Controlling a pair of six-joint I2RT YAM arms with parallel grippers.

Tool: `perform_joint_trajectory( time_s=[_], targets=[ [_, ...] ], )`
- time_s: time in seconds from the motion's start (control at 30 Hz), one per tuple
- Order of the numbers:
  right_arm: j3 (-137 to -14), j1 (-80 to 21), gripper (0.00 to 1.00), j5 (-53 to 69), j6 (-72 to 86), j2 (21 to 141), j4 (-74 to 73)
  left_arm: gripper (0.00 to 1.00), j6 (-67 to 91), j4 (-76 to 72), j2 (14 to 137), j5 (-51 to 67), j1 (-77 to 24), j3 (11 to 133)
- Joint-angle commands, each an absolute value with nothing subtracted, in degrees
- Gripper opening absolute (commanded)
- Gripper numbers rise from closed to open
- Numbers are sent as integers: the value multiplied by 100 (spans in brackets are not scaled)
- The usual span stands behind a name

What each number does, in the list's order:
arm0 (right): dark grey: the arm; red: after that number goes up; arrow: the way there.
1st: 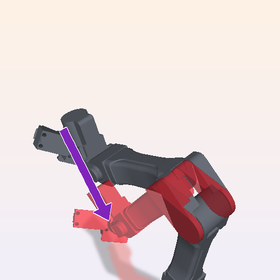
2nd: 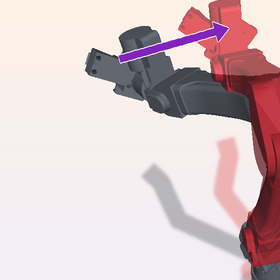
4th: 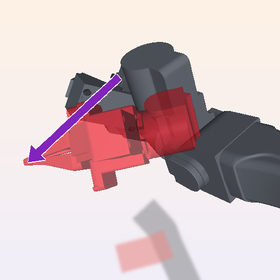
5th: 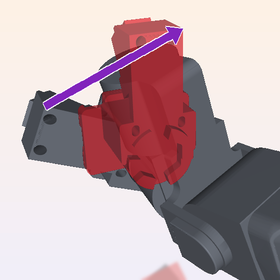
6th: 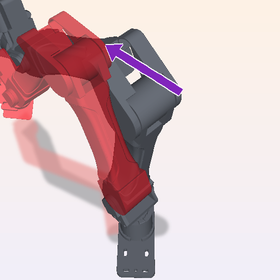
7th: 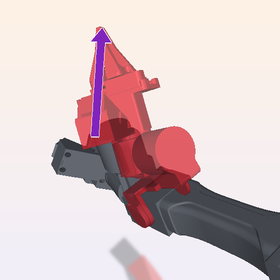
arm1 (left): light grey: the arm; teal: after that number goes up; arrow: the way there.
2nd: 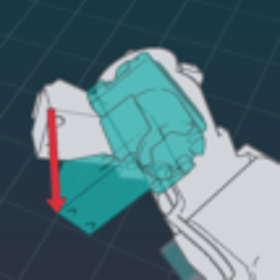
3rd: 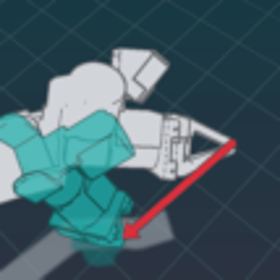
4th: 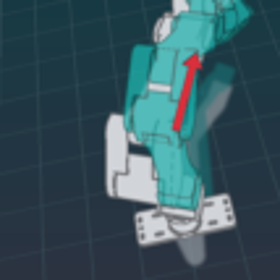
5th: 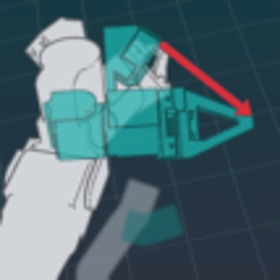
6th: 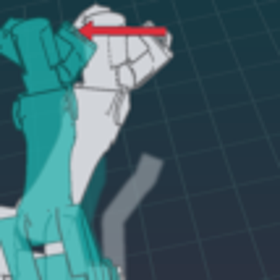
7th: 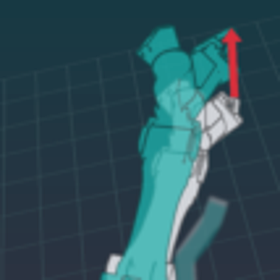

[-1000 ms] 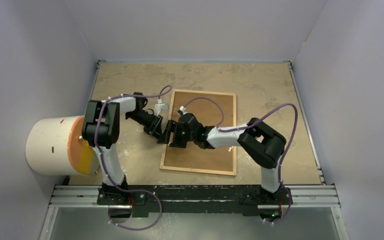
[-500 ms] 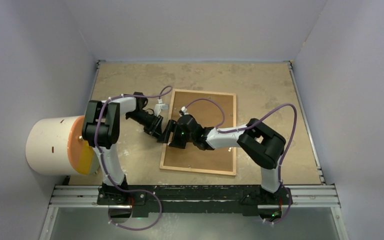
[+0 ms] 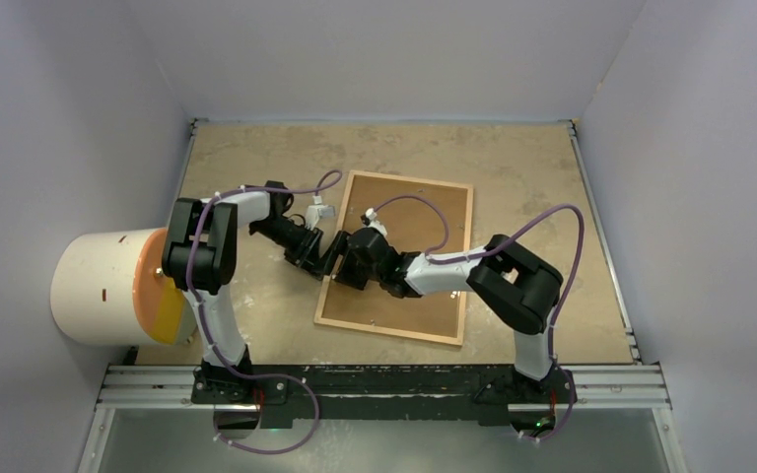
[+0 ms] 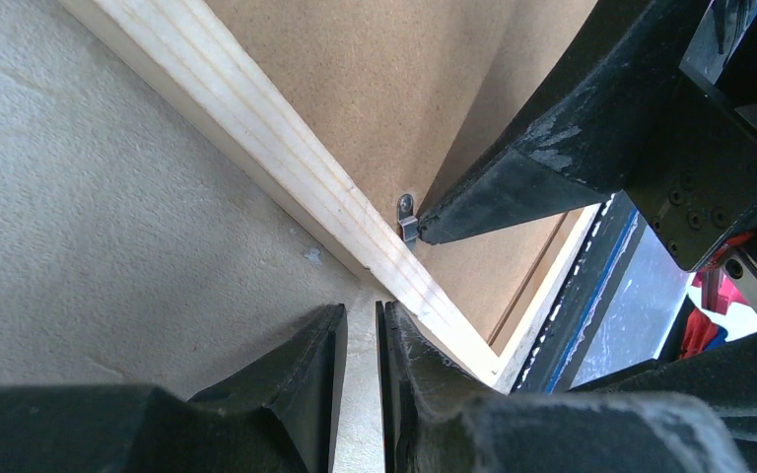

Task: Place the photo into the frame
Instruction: Install the photo frame at the center of the board.

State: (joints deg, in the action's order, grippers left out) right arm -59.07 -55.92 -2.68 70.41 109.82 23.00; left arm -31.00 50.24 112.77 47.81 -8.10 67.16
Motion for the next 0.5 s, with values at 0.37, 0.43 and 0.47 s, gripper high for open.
perform_joint_trajectory(
  time_s=[0.37,0.43,0.47],
  targets=[
    [-5896,-5741,73,-647,7106,10752,1940,23,-3375,4887,11260,4768,-993,6631],
    [-5923,-5745,73,-659,7097,10798,1934,23,-3380,4887,11234,4751,-993,6629],
    [-5917,-5741,73,-673,7095,10809,1927,23,-3383,4882,11229,4738,-993,6627]
  ],
)
